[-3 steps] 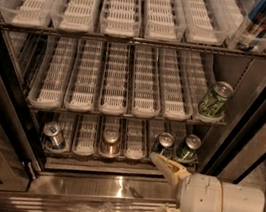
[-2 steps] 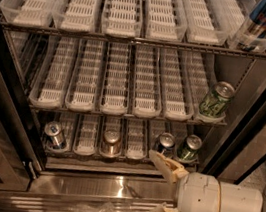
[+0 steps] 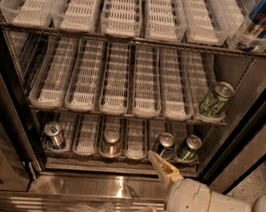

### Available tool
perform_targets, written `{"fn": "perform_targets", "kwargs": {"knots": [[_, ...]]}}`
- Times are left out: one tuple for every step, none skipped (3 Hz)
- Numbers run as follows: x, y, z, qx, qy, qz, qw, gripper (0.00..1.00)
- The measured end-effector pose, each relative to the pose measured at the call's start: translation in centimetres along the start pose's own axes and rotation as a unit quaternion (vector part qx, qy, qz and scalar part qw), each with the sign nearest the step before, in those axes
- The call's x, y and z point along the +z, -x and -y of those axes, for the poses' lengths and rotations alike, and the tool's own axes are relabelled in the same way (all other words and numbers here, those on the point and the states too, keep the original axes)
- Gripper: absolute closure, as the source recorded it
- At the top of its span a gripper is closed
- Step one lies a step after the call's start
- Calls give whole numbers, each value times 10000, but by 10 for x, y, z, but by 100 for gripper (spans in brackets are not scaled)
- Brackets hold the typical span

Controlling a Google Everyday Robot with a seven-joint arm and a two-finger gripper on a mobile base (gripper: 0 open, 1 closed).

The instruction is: Pick orange can from bottom shelf of fridge

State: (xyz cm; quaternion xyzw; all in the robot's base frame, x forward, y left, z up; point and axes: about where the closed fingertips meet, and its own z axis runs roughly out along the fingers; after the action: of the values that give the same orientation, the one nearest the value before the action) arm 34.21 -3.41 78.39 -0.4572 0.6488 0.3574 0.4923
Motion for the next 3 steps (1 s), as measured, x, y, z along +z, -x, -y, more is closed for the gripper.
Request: {"fn": "perform_targets", "kwargs": {"knots": [[12, -30, -1, 353, -761, 466, 9954, 0], [10, -30, 16, 465, -1242, 792, 9880, 0], [10, -30, 16, 465, -1242, 792, 9880, 0]]}}
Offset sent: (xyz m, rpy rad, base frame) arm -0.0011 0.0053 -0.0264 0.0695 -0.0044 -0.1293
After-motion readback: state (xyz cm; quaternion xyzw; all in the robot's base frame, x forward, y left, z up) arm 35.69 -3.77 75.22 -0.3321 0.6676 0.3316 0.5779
